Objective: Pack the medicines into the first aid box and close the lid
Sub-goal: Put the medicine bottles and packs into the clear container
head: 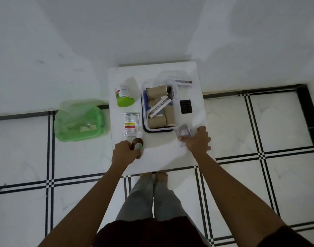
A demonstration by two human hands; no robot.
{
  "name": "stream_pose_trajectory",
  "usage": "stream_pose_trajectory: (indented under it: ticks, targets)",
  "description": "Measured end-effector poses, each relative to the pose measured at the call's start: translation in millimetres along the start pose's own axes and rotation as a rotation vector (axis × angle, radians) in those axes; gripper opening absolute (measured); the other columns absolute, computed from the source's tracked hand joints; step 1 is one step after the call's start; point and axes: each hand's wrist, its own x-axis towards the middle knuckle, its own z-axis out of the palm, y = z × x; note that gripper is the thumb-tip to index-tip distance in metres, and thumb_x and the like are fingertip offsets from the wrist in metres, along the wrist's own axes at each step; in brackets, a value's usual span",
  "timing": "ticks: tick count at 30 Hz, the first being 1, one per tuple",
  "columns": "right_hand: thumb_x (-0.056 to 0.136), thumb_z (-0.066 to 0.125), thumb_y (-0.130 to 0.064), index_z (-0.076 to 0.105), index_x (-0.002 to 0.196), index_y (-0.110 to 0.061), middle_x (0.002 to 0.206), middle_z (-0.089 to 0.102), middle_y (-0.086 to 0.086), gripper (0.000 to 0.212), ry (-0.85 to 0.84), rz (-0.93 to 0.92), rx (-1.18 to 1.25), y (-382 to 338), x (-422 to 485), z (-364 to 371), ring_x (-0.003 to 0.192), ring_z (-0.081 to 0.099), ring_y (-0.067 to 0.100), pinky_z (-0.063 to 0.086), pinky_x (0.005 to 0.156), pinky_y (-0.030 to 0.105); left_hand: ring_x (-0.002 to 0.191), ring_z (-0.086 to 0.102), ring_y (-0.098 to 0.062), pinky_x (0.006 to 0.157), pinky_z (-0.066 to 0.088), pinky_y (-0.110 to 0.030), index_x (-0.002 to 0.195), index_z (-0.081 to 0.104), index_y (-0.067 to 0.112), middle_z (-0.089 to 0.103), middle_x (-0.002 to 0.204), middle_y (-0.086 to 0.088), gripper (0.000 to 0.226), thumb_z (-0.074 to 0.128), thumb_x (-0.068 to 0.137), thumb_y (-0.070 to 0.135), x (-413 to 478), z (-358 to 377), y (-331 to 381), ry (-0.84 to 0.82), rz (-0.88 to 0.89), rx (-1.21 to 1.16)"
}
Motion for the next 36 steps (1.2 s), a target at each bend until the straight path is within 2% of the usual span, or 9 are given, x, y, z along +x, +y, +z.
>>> stream_pose_trajectory:
  ticks: [3,6,10,17,22,25,29,33,36]
  targets:
    - [0.058,0.083,-0.051,0.053,0.113,-0.014,0.12,0.041,0.012,0.072,0.07,-0.031,-0.134,3.3,-1.4,3.3,0.114,0.041,0.033,0.043,0.092,0.051,0.071,0.061,-0.026,0.056,0.044,-0.027,0.08,0.065,0.004,0.065,0.072,-0.008,0.029,0.075,0.071,0.03,-3.9,-6.0,-5.2,0.007,-0.009,-0.089]
    - [0.057,0.088,-0.036,0.045,0.119,-0.006,0.118,0.044,0.016,0.081,0.124,-0.136,0.07,10.1,1.1,5.2,0.112,0.045,0.035,0.046,0.086,0.043,0.075,0.068,-0.028,0.074,0.055,-0.039,0.08,0.067,0.005,0.071,0.077,-0.012,0.031,0.076,0.072,0.033,-12.4,-18.1,-6.0,0.033,-0.002,-0.191]
    - [0.077,0.076,-0.026,0.055,0.094,-0.007,0.081,0.061,0.006,0.033,-0.048,-0.275,0.164,13.8,3.9,5.9,0.075,0.063,0.025,0.041,0.052,0.021,0.07,0.07,-0.023,0.078,0.058,-0.045,0.074,0.066,0.019,0.071,0.069,-0.003,0.019,0.075,0.072,0.035,-27.8,-40.6,6.3,0.142,0.032,-0.379]
    - [0.088,0.058,-0.009,0.053,0.086,-0.002,0.072,0.055,0.007,0.009,-0.026,-0.305,0.355,22.0,-1.2,-23.3,0.066,0.057,0.024,0.043,0.051,0.02,0.067,0.061,-0.008,0.059,0.042,-0.011,0.087,0.072,0.017,0.069,0.075,0.003,0.023,0.074,0.076,0.037,-36.1,-81.8,72.8,0.252,0.341,-0.332]
    - [0.09,0.064,-0.021,0.054,0.101,-0.006,0.08,0.069,0.01,0.021,-0.08,-0.304,0.77,-4.0,-19.7,-85.1,0.06,0.071,0.025,0.059,0.05,0.03,0.065,0.057,-0.016,0.056,0.041,-0.02,0.08,0.071,0.011,0.063,0.065,0.001,0.028,0.071,0.077,0.039,-9.0,-71.6,122.0,0.266,0.26,-0.288]
    - [0.085,0.069,-0.02,0.064,0.095,-0.009,0.079,0.071,0.011,0.016,-0.097,-0.382,0.725,-31.8,-23.7,-102.3,0.063,0.072,0.027,0.06,0.06,0.036,0.085,0.062,-0.023,0.075,0.045,-0.033,0.089,0.073,0.017,0.069,0.084,-0.003,0.033,0.067,0.077,0.047,4.4,-58.1,136.1,0.16,0.312,-0.093]
    - [0.081,0.065,0.002,0.073,0.089,-0.008,0.081,0.07,0.007,0.015,-0.224,-0.315,0.862,-68.3,-11.0,-111.3,0.068,0.07,0.019,0.058,0.06,0.025,0.101,0.048,-0.019,0.095,0.028,-0.049,0.105,0.069,0.029,0.058,0.093,0.003,0.029,0.058,0.084,0.046,18.9,-59.0,147.5,-0.014,0.373,0.359]
    - [0.079,0.064,0.001,0.073,0.085,0.001,0.083,0.073,0.013,0.011,-0.362,-0.265,0.887,-90.5,-2.8,-108.9,0.078,0.072,0.024,0.06,0.066,0.025,0.113,0.039,-0.021,0.1,0.021,-0.056,0.111,0.065,0.024,0.048,0.102,-0.002,0.032,0.046,0.091,0.041,26.8,-50.9,147.2,-0.099,0.422,0.702]
    - [0.077,0.067,-0.01,0.072,0.074,0.004,0.07,0.073,0.01,0.015,-0.403,-0.262,0.803,-105.6,0.7,-97.8,0.075,0.073,0.024,0.061,0.073,0.031,0.12,0.038,-0.026,0.098,0.025,-0.057,0.113,0.064,0.021,0.048,0.125,-0.004,0.035,0.052,0.088,0.042,25.3,-42.7,139.4,0.015,0.511,0.78]
